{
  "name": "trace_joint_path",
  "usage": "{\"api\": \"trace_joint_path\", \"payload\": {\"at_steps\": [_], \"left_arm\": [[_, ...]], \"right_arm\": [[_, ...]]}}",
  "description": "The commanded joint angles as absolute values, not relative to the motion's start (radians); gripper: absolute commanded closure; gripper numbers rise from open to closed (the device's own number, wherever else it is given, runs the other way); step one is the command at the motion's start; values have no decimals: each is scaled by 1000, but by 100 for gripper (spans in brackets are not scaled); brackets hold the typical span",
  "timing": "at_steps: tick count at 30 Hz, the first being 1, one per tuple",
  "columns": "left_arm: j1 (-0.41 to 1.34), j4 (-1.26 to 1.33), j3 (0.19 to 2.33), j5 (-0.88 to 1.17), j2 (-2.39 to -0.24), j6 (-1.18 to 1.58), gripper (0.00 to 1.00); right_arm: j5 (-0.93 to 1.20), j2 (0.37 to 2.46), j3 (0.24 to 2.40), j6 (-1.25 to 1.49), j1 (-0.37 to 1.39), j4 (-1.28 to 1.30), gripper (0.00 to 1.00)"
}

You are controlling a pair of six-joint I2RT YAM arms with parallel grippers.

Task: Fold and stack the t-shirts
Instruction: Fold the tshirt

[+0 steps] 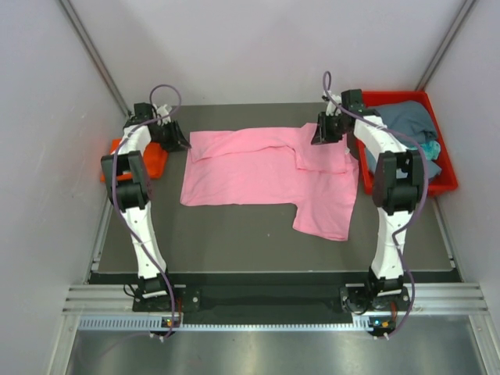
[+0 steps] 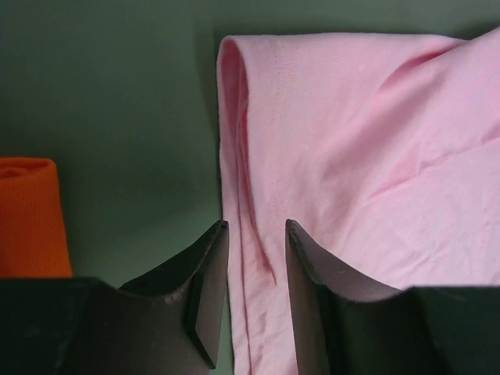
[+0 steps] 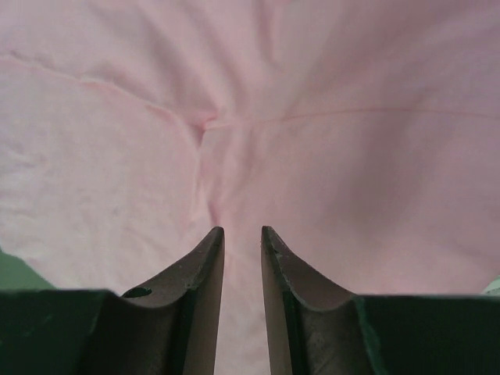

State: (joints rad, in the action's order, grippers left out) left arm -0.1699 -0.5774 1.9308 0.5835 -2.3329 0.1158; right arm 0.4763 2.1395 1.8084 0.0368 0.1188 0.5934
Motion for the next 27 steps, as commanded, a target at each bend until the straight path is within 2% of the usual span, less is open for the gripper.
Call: {"api": "trace_joint_path", "payload": {"at_steps": [1, 14, 17, 21, 24, 27], "left_arm": [[-175, -548, 1948, 607, -2355, 138, 60], [-160, -529, 1918, 673, -2382, 184, 60], [-160, -545, 1893, 649, -2349, 178, 61], [-167, -580, 1873, 468, -2248, 138, 60], [-176, -589, 1849, 465, -2177, 144, 60], [-176, -584, 1789, 544, -2140, 173, 60]], "right_arm": [[433, 2206, 1905, 23, 86, 566, 74], [376, 2313, 1971, -49, 66, 563, 73], [370, 2315, 1971, -57, 66, 561, 73], [353, 2319, 1964, -64, 63, 561, 72], [348, 2332, 1962, -71, 63, 561, 72], [342, 2345, 1973, -71, 63, 563, 72]]}}
